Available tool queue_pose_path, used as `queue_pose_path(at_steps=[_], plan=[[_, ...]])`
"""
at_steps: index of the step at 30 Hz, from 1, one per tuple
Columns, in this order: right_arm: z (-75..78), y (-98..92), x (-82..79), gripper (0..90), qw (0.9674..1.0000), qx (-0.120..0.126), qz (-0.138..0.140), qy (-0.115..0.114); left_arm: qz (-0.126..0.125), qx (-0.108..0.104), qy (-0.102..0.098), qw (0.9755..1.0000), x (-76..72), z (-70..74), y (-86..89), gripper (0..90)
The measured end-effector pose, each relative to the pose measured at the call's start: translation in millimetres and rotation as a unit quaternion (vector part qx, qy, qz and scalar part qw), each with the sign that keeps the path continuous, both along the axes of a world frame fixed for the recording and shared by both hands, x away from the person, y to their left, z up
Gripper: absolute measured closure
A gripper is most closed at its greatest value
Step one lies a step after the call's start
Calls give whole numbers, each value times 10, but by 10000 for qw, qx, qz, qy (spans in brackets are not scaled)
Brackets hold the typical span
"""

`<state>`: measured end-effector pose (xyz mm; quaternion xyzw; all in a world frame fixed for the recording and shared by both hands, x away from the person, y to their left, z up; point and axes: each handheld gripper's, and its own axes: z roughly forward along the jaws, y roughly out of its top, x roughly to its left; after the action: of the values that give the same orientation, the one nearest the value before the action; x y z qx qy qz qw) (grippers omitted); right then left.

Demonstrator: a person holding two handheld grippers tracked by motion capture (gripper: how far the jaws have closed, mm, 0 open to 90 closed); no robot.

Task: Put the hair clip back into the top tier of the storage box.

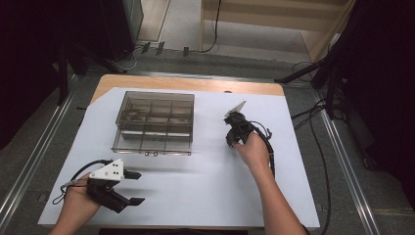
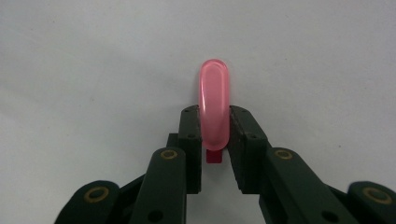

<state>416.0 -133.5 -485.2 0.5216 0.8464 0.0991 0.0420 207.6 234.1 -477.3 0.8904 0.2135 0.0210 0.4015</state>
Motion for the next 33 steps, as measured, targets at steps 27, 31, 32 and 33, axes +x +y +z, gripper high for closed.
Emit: queue_pose_path(at_steps=[27, 31, 32, 33], plan=[[232, -82, -52, 768, 9954, 847, 212, -395, 25, -14, -6, 10000, -5, 8, 19, 231], [296, -101, -84, 768, 9921, 1062, 302, -591, 25, -16, -10, 10000, -1, 9, 24, 231], [306, -103, -90, 768, 9915, 1118, 309, -591, 26, -20, -9, 10000, -1, 9, 23, 231], [306, -103, -90, 768, 9915, 1118, 309, -591, 26, -20, -9, 10000, -1, 9, 23, 231]])
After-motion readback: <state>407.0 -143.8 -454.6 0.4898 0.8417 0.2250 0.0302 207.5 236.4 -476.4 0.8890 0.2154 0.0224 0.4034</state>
